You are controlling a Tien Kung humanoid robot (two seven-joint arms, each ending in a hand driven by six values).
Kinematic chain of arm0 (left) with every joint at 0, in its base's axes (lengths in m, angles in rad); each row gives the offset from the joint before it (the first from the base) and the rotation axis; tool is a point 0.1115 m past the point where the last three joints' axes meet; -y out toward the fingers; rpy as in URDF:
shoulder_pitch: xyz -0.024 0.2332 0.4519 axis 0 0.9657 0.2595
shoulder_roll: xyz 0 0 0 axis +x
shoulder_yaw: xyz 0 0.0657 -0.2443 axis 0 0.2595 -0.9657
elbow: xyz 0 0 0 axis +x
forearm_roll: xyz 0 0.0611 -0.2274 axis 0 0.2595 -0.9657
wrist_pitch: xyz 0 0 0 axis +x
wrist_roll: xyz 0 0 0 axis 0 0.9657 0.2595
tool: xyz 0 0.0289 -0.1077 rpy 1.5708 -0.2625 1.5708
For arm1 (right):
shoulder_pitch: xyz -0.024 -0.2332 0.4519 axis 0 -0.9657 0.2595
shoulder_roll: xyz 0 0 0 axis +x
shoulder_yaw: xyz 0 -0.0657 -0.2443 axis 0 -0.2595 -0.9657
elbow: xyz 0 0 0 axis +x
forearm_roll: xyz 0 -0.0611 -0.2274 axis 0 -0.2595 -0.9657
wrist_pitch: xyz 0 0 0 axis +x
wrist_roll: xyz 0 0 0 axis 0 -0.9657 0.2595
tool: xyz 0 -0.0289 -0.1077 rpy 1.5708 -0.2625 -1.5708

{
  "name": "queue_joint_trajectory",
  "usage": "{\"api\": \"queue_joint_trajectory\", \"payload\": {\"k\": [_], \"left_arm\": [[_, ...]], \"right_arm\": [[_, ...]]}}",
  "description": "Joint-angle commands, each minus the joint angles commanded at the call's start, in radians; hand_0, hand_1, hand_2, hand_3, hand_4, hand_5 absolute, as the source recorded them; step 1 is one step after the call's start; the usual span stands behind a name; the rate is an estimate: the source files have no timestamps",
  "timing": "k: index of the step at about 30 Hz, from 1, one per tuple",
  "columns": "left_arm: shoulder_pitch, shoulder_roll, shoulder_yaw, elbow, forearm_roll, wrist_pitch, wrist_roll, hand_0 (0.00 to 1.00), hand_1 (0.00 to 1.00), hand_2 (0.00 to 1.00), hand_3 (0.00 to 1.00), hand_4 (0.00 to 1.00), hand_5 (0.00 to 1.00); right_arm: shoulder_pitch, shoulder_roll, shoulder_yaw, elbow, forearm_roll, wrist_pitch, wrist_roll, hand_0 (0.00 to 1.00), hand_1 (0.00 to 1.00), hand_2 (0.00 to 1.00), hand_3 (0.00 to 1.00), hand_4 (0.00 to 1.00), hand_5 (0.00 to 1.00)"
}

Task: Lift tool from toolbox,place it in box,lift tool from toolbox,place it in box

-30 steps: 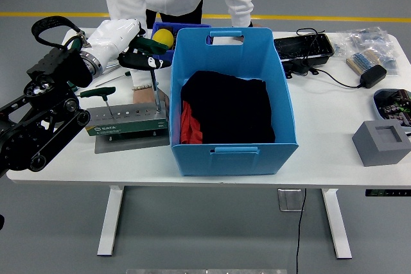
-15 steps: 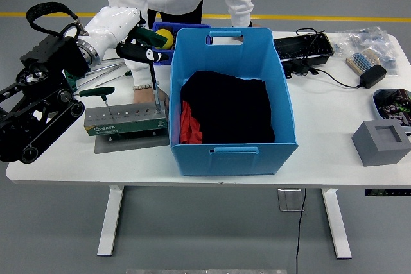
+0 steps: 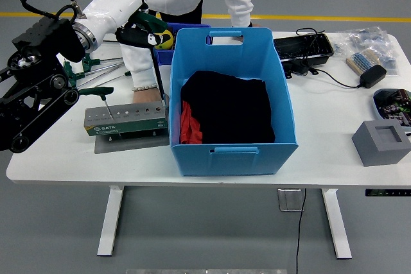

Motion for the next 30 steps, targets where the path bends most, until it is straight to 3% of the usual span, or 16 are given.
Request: {"api": "queue_joint_trajectory", "payload": {"k": [7,15,22,30], "left_arm": [[-0.022,0.014,0.009,-0.013,-0.004,-0.005,0.001,0.044,0.002,0.002,0.025,0.753,0.584],[-0.057,0.010,-0.021,-0.043,0.019,-0.001,0.001,0.043,0.002,0.002,0.030,0.736,0.558],[-0.082,-0.017,-0.055,-0.056,0.036,0.016,-0.010,0.045,0.002,0.002,0.032,0.732,0.559],[-0.081,-0.086,-0.055,-0.058,0.033,0.057,-0.026,0.045,0.002,0.002,0.035,0.721,0.543]], "right_arm": [[0.001,-0.001,0.002,0.000,-0.002,0.001,-0.001,0.685,0.669,0.725,0.570,0.802,0.677],[0.004,-0.003,0.002,0.000,-0.005,0.001,-0.002,0.685,0.670,0.725,0.570,0.801,0.677],[0.003,-0.005,0.002,0.000,-0.008,0.002,-0.003,0.685,0.670,0.725,0.570,0.801,0.677],[0.003,-0.007,0.003,0.000,-0.016,0.004,-0.004,0.685,0.669,0.725,0.570,0.801,0.677]]}}
